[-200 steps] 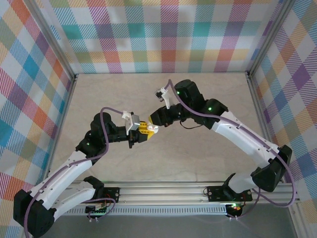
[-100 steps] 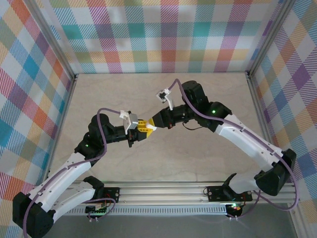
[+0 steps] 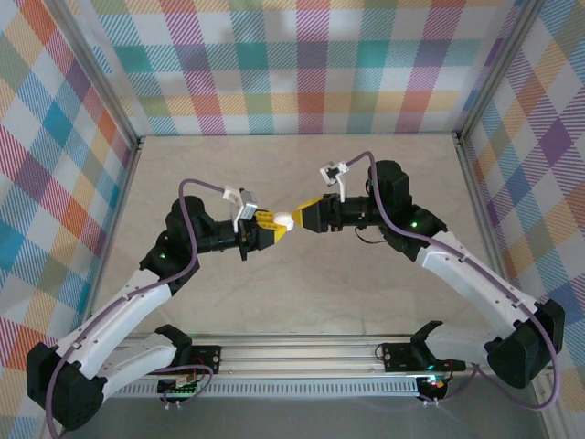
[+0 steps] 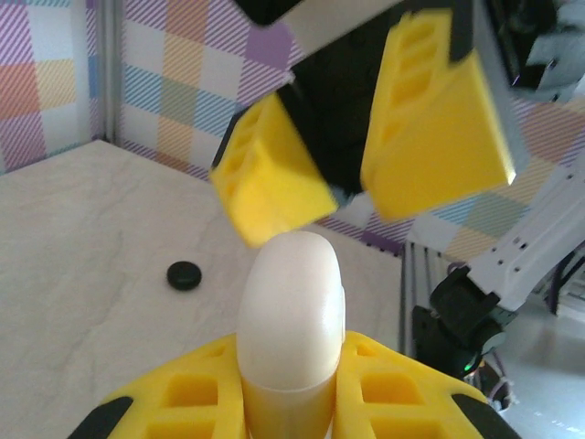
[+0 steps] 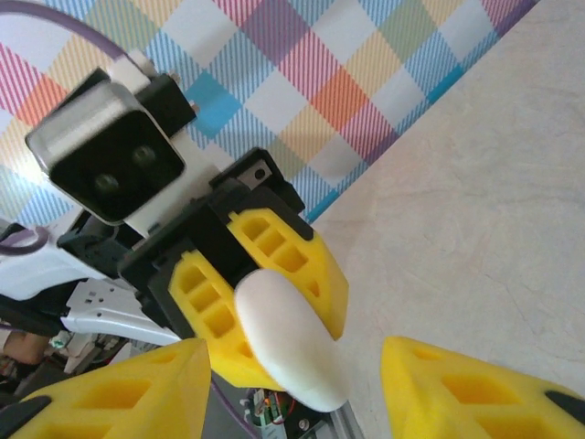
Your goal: Insert wireless bluetooth earbuds into charging case
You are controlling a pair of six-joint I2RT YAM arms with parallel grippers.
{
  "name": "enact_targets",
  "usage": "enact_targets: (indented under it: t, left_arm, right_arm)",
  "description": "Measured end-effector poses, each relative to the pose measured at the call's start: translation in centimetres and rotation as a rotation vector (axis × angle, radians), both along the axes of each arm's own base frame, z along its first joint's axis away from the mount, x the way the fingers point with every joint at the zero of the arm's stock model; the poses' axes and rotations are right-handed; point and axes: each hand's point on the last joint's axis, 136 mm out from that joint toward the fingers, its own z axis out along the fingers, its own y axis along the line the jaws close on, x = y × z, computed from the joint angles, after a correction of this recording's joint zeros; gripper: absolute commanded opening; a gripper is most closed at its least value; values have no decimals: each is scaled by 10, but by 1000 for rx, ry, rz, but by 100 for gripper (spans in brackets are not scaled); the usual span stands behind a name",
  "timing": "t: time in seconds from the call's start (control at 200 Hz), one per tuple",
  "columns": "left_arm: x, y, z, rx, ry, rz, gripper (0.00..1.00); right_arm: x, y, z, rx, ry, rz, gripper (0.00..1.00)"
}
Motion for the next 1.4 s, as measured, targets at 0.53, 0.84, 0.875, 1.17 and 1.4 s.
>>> enact_targets:
  t: [0.53,0.84,0.875,1.17,1.4]
  left_arm:
    - [3,-14,1,-50,173,-80,0]
    - [5,-15,8,-82,210,-80,0]
    - [6,-16,9,-85,213,-79,0]
    - [8,-17,14,-105,232,-82,0]
    - [10,-17,18,-118,210,-74,0]
  right_arm:
    - [0,9,-5,75,-24,82,22]
    - [2,7,0,104,-23,82,37]
    - [2,7,1,107,-21,82,38]
    - [2,7,4,124,-10,78,34]
    - [-1,4,6,139,19,70,33]
